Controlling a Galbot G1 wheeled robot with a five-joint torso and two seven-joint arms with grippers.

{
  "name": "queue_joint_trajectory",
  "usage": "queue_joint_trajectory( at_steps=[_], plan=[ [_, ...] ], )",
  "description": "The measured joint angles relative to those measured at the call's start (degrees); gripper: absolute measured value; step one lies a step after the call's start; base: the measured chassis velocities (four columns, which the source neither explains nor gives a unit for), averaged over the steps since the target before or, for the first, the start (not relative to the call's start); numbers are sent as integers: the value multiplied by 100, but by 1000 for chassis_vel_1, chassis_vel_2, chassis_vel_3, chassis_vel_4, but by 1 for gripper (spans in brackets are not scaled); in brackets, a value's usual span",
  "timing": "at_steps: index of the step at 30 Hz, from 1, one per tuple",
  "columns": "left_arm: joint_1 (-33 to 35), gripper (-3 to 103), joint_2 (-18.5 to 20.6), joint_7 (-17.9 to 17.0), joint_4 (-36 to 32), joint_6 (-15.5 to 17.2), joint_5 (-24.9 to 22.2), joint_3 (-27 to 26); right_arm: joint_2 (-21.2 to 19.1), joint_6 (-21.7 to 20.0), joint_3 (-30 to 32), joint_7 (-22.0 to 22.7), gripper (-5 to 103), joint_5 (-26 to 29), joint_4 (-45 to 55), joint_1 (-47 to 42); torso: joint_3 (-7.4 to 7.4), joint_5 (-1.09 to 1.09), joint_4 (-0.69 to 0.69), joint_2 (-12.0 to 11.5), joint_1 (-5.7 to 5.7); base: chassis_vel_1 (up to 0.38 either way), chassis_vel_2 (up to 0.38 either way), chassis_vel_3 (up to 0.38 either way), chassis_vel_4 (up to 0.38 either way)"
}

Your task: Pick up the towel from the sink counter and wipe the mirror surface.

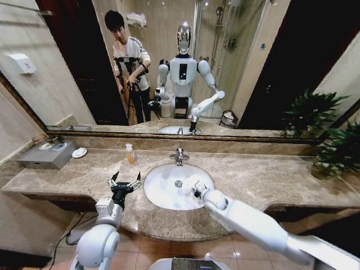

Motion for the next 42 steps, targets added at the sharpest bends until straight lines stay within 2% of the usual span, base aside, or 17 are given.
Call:
queue_joint_trajectory(
  at_steps=[8, 11, 14, 17, 22, 25, 32, 39, 42],
  plan=[
    [1, 100, 0, 0, 0, 0, 0, 0, 338, 274, 375, 39, 12, -129, -845, 295, 0, -1, 3, -1, 1, 0, 0, 0, 0],
    [1, 100, 0, 0, 0, 0, 0, 0, 375, 354, 437, 127, 12, -89, -865, 299, 1, 1, 4, -1, 2, 0, 0, 0, 0],
    [0, 100, 0, 0, 0, 0, 0, 0, 263, 432, 472, 364, 12, 125, -488, 145, 1, -3, 3, -1, 2, 0, 0, 0, 0],
    [0, 100, 0, 0, 0, 0, 0, -1, 6, 635, 642, 828, 12, 498, 287, -407, 0, 0, 2, -1, 1, 0, 0, 0, 0],
    [0, 100, 0, 0, 0, 0, 0, 0, -204, 940, 1019, 890, 12, 322, 777, -933, 0, -2, 1, 0, 0, 0, 0, 0, 0],
    [0, 100, 0, 0, 0, 0, 0, 0, -360, 1337, 1637, 855, 12, 12, 1147, -1417, 0, -2, 2, 0, 0, 0, 0, 0, 0],
    [0, 100, 0, 0, 0, 0, 0, 0, -369, 1655, 2435, 873, 12, -54, 1763, -1681, 0, 2, 3, 0, 0, 0, 0, 0, 0],
    [1, 100, 0, 0, 0, 0, 0, 0, -560, 1540, 3095, 1068, 12, 113, 2195, -1473, 0, -1, 3, 0, 1, 0, 0, 0, 0],
    [0, 100, 0, 0, 0, 0, 0, 0, -789, 1297, 3461, 1130, 12, 396, 2255, -1505, 0, -1, 2, 0, 1, 0, 0, 0, 0]
  ],
)
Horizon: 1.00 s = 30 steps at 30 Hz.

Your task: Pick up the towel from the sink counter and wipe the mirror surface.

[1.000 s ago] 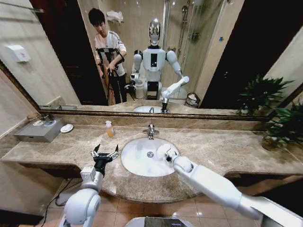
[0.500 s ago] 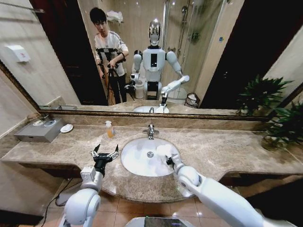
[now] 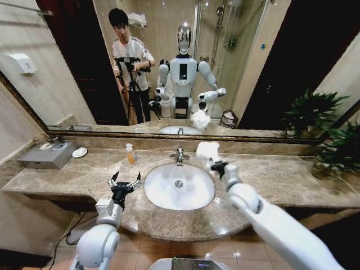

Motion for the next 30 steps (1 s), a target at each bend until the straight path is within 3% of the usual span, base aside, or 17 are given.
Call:
queue_joint_trajectory(
  at_steps=[4, 6, 12, 19, 30],
  plan=[
    [0, 100, 0, 0, 0, 0, 0, 0, -212, -365, 198, 62, 12, 406, -23, -90, 0, 1, -2, 0, 0, 0, 0, 0, 0],
    [0, 100, 0, 0, 0, 0, 0, 0, -327, -785, 214, 31, 12, 849, -175, -74, 0, 1, 1, 0, 0, 0, 0, 0, 0],
    [0, 100, 0, 0, 0, 0, 0, 0, -427, -1317, 322, -337, 12, 1051, -762, -110, 1, 1, 0, 0, 0, 0, 0, 0, 0],
    [0, 100, 0, 0, 0, 0, 0, 0, -621, -1347, 261, -471, 9, 1024, -1036, -105, 0, -1, 0, 0, 1, 0, 0, 0, 0],
    [0, 100, 0, 0, 0, 0, 0, 0, -563, -1343, 208, 94, 9, 1691, -912, -131, 0, 0, 0, 0, 0, 0, 0, 0, 0]
  ],
)
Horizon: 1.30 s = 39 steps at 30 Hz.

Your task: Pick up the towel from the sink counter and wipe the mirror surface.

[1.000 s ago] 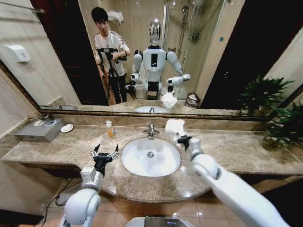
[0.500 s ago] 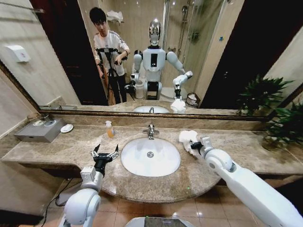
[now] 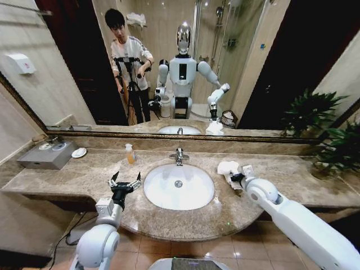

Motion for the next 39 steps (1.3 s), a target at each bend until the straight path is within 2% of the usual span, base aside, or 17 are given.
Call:
queue_joint_trajectory(
  at_steps=[6, 7, 9, 12, 13, 15, 17, 18, 21, 23, 24, 27, 39],
  plan=[
    [0, 100, 0, 0, 0, 0, 0, 0, -34, 8, -16, 130, 20, 248, -32, -9, 0, 0, 0, 0, 0, 0, 0, 0, 0],
    [0, 100, 0, 0, 0, 0, 0, 0, -34, 10, -31, 134, 28, 263, -71, -18, 0, 0, 0, 0, 0, 0, 0, 0, 0],
    [0, 100, 0, 0, 0, 0, 0, 0, -33, 12, -43, 134, 28, 266, -102, -21, 0, 0, 0, 0, 0, 0, 0, 0, 0],
    [0, 100, 0, 0, 0, 0, 0, 0, 7, 16, -63, 114, 44, 260, -175, -41, 0, 1, -1, 0, 0, 0, 0, 0, 0],
    [0, 100, 0, 0, 0, 0, 0, 0, 7, 16, -63, 114, 44, 260, -175, -41, 0, 1, -1, 0, 0, 0, 0, 0, 0],
    [0, 100, 0, 0, 0, 0, 0, 0, 34, 20, -58, 92, 54, 246, -152, -44, 0, 0, 0, 0, 0, 0, 0, 0, 0],
    [0, 100, 0, 0, 0, 0, 0, 0, 38, 21, -54, 90, 54, 242, -148, -45, 0, 0, 0, 0, 0, 0, 0, 0, 0],
    [0, 100, 0, 0, 0, 0, 0, 0, 52, 22, -31, 89, 65, 207, -110, -68, 0, 0, 0, 0, 0, 0, 0, 0, 0],
    [0, 100, 0, 0, 0, 0, 0, 0, 47, 24, 0, 90, 71, 170, -21, -111, 0, 0, 0, 0, 0, 0, 0, 0, 0],
    [0, 100, 0, 0, 0, 0, 0, 0, 19, 25, 13, 126, 82, 178, 94, -143, 0, 0, 0, 0, -1, 0, 0, 0, 0],
    [0, 100, 0, 0, 0, 0, 0, 0, 19, 25, 13, 126, 82, 178, 94, -143, 0, 0, 0, 0, -1, 0, 0, 0, 0],
    [0, 100, 0, 0, 0, 0, 0, 0, 7, 27, 1, 147, 97, 265, 254, -146, 0, 0, -1, 0, -1, 0, 0, 0, 0],
    [0, 100, 0, 0, 0, 0, 0, 0, 100, 54, -19, 180, 100, 299, 514, -112, 0, 0, 0, 0, -1, 0, 0, 0, 0]
  ],
)
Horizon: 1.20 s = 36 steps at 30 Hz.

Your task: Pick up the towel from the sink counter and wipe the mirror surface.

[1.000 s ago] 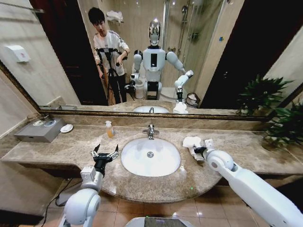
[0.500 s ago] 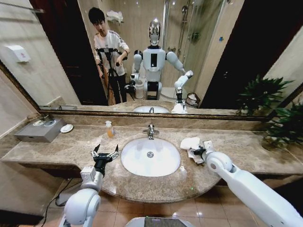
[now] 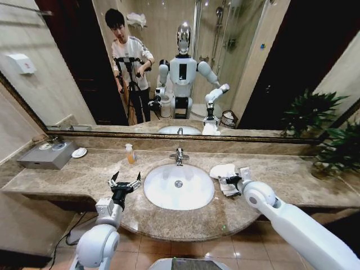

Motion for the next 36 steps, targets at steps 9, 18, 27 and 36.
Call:
queue_joint_trajectory(
  at_steps=[9, 18, 27, 36],
  plan=[
    [0, 100, 0, 0, 0, 0, 0, 0, 225, 272, 76, 33, 100, -440, 453, -96, 0, -1, 0, 0, 0, 0, 0, 0, 0],
    [0, 100, 0, 0, 0, 0, 0, 0, 1014, 1108, 701, -885, 100, -2549, 725, -972, 0, 0, -2, 0, 0, 0, 0, 0, 0],
    [0, 100, 0, 0, 0, 0, 0, 0, 2335, 1645, 1684, -1808, 100, -4232, 967, -1981, -1, -1, -1, 0, 0, 0, 0, 0, 0],
    [0, 100, 0, 0, 0, 0, 0, 0, 3450, 2136, 2448, -2749, 100, -4965, 1376, -2654, -1, -1, 0, 0, 0, 0, 0, 0, 0]
  ],
)
